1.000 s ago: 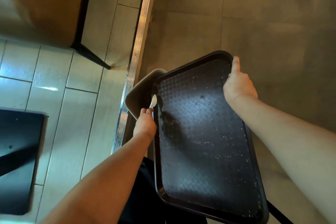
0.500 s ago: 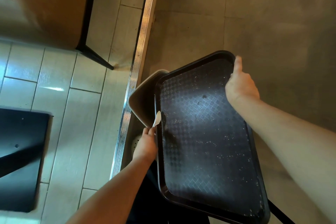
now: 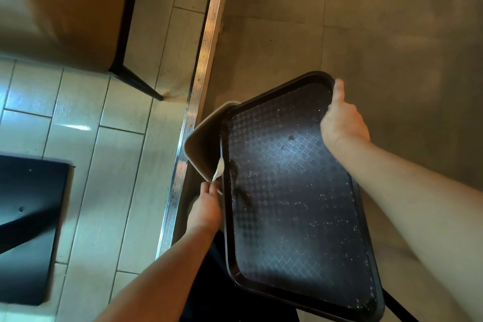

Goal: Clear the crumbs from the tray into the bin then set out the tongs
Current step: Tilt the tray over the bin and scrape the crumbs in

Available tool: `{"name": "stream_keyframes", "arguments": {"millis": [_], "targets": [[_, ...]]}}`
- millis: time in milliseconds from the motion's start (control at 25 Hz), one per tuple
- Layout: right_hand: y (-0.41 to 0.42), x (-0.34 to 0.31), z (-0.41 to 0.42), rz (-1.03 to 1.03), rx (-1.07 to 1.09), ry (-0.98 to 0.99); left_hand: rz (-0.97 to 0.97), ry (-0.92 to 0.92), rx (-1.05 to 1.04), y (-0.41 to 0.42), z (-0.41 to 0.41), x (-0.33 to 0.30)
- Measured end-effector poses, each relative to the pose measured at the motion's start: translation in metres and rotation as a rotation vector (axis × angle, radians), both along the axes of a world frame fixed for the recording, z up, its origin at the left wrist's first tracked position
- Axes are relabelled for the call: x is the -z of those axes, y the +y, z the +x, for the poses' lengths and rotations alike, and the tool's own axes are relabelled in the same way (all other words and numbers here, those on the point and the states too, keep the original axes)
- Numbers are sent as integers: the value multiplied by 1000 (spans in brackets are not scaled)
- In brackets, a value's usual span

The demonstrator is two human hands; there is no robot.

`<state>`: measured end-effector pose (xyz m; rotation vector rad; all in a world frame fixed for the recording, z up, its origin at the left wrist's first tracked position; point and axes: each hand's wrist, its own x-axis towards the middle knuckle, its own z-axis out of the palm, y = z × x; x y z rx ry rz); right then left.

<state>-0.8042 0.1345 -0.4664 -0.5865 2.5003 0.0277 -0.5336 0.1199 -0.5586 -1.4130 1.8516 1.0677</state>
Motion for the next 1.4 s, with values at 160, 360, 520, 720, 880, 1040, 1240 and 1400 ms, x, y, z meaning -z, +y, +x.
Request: {"name": "stream_keyframes", "arguments": {"millis": [160,360,520,720,880,1040,1240,1400], "targets": [[1,1,-1,2,-5,9,42,32,71,3,-1,0],[-1,0,-2,4,-17,13,31,6,33,4,-4,2],[0,0,-4,5,-2,0,43,85,-50,-2,-11,7],[2,3,-4,-1,-10,12,-17,76,-71,-17,-20,15],[3,3,-4,-3,-4,16,-29,111,-85,-28,-26,17],[4,2,-5,-12,-13,17,67,122,-34,-35,-32,23],[7,3,-4,0,-4,14,-44,127,-132,-43,-31,16],[9,1,-3,-5,10,4,14,186,-101,-49,-42,15]]}}
